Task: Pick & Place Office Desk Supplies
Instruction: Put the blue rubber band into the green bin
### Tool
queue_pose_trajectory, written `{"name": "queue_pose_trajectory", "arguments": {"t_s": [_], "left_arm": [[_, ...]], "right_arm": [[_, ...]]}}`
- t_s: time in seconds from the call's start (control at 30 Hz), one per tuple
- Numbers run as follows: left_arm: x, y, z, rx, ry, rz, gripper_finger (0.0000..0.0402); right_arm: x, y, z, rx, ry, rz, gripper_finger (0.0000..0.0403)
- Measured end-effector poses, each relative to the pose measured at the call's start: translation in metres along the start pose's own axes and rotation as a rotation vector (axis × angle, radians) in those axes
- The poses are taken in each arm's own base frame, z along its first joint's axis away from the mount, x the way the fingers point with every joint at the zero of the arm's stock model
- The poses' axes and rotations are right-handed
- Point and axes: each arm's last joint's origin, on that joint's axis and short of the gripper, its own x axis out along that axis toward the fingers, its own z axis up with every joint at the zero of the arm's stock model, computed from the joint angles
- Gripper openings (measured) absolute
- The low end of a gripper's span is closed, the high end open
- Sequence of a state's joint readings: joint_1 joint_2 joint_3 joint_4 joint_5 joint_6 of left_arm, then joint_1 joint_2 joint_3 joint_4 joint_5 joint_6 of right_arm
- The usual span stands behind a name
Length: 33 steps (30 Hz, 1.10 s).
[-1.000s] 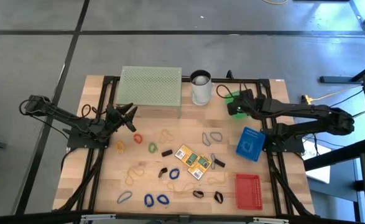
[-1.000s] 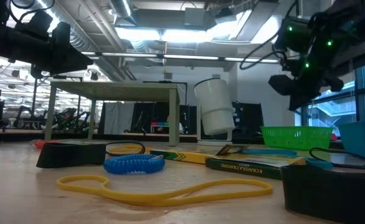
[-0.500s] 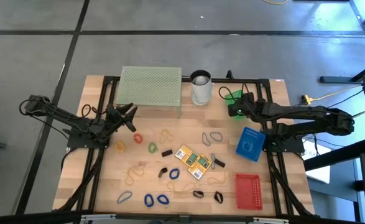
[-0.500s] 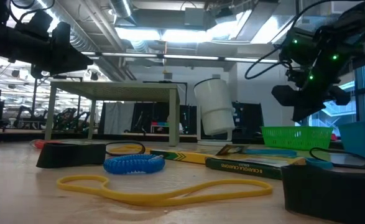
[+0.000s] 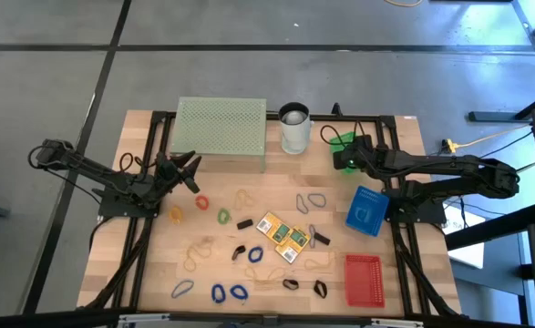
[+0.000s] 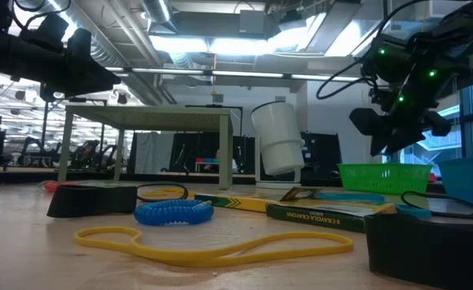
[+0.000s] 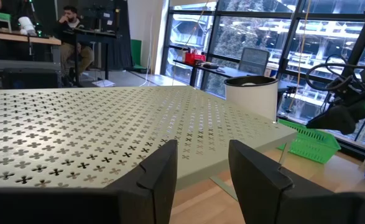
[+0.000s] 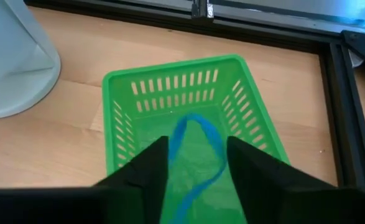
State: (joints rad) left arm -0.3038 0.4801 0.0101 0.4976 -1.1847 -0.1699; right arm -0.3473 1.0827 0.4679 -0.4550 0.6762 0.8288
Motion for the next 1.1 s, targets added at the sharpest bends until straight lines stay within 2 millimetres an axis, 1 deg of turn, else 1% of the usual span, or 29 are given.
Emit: {"name": "queue_pose_trajectory", "arguments": {"t_s": [0.13, 0.2, 0.27, 0.37, 0.47, 0.57, 0.63, 0.7, 0.8, 0.9, 1.0, 1.1], "left_arm": [[0.0, 0.0, 0.0, 0.0, 0.0, 0.0, 0.0139], [0.0, 0.0, 0.0, 0.0, 0.0, 0.0, 0.0139], [0.0, 0.0, 0.0, 0.001, 0.0, 0.0, 0.0139], [0.0, 0.0, 0.0, 0.0, 0.0, 0.0, 0.0139], [0.0, 0.0, 0.0, 0.0, 0.0, 0.0, 0.0139], [0.0, 0.0, 0.0, 0.0, 0.0, 0.0, 0.0139], [0.0, 0.0, 0.0, 0.0, 0.0, 0.0, 0.0139], [0.0, 0.0, 0.0, 0.001, 0.0, 0.0, 0.0139], [0.0, 0.0, 0.0, 0.0, 0.0, 0.0, 0.0139], [0.0, 0.0, 0.0, 0.001, 0.0, 0.0, 0.0139], [0.0, 0.0, 0.0, 0.003, 0.001, 0.0, 0.0139], [0.0, 0.0, 0.0, 0.003, 0.001, 0.0, 0.0139]], "right_arm": [[0.0, 0.0, 0.001, 0.002, -0.007, 0.001, 0.0222], [-0.001, 0.001, 0.003, 0.006, -0.012, 0.004, 0.0238], [-0.003, 0.003, 0.006, 0.013, -0.024, 0.005, 0.0248], [-0.007, 0.007, 0.014, 0.031, -0.037, 0.026, 0.0252], [-0.015, 0.016, 0.023, 0.044, -0.007, 0.121, 0.0247], [-0.024, 0.03, 0.026, 0.042, 0.031, 0.292, 0.0237], [-0.031, 0.04, 0.024, 0.032, 0.05, 0.422, 0.0229], [-0.038, 0.051, 0.02, 0.011, 0.073, 0.537, 0.0221], [-0.049, 0.066, 0.009, -0.037, 0.106, 0.663, 0.021], [-0.059, 0.083, -0.008, -0.107, 0.137, 0.763, 0.0203], [-0.063, 0.096, -0.027, -0.181, 0.158, 0.806, 0.0197], [-0.058, 0.105, -0.046, -0.248, 0.201, 0.785, 0.0193]]}}
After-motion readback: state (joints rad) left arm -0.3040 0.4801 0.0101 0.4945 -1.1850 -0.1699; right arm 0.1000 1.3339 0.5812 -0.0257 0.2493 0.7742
